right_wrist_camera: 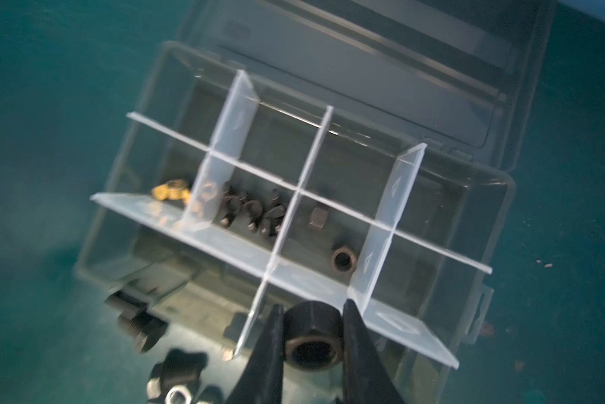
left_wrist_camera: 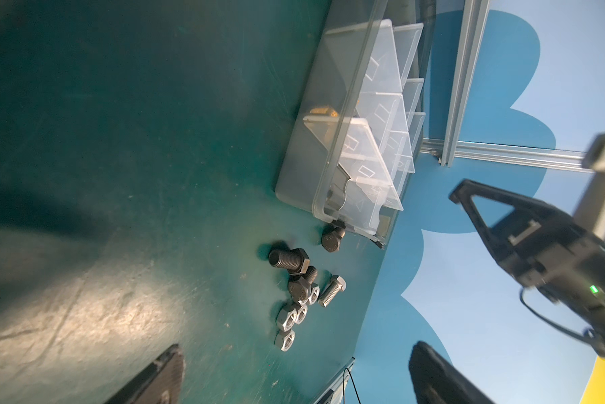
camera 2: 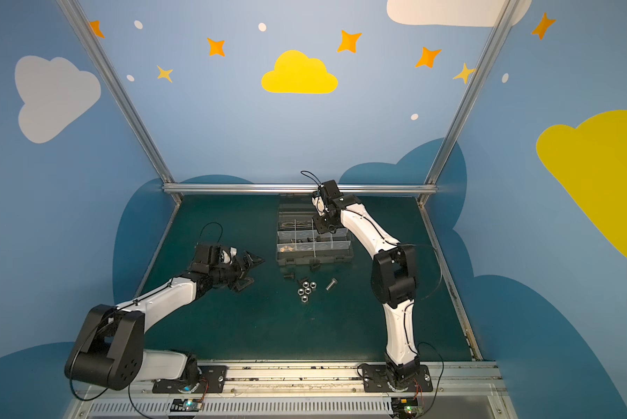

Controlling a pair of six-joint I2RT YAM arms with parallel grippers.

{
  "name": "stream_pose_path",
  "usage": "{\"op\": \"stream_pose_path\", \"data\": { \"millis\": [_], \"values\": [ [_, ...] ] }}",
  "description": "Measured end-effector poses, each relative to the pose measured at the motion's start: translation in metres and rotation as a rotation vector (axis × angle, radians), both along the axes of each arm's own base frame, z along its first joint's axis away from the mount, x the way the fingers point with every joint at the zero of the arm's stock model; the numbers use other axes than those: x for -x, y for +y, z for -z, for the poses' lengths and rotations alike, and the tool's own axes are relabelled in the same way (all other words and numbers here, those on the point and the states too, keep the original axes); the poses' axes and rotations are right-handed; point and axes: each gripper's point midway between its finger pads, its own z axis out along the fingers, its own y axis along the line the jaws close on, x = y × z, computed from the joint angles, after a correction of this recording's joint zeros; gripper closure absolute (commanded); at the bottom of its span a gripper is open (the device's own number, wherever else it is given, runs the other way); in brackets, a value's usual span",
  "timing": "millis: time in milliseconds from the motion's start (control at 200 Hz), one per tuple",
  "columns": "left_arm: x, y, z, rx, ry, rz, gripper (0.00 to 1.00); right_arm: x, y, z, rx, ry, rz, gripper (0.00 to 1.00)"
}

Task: Sort the screws and nuts into containers
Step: Place the nut into the container.

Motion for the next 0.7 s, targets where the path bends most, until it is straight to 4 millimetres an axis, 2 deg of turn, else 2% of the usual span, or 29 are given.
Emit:
{"op": "stream_pose_path", "data": {
  "millis": [110, 255, 390, 561, 701],
  "values": [
    [0.0, 0.0, 0.0, 0.0, 0.001, -0.001, 0.0, -0.011, -0.005, 0.024, 0.036, 0.027, 0.03, 1.0],
    [0.0, 0.0, 0.001, -0.001, 0.005, -0.001, 0.0, -0.014, -0.008, 0.045, 0.066, 0.057, 0.045, 0.98],
    [0.001, 0.001, 0.001, -0.002, 0.007, -0.001, 0.0, -0.013, -0.01, 0.048, 0.078, 0.062, 0.053, 0.92],
    [0.001, 0.001, 0.001, -0.001, 0.006, -0.002, 0.0, -0.014, -0.011, 0.048, 0.084, 0.058, 0.057, 0.73],
    [0.001, 0.001, 0.001, -0.002, 0.008, -0.002, 0.0, -0.014, -0.011, 0.048, 0.084, 0.058, 0.057, 0.66]
  ]
}}
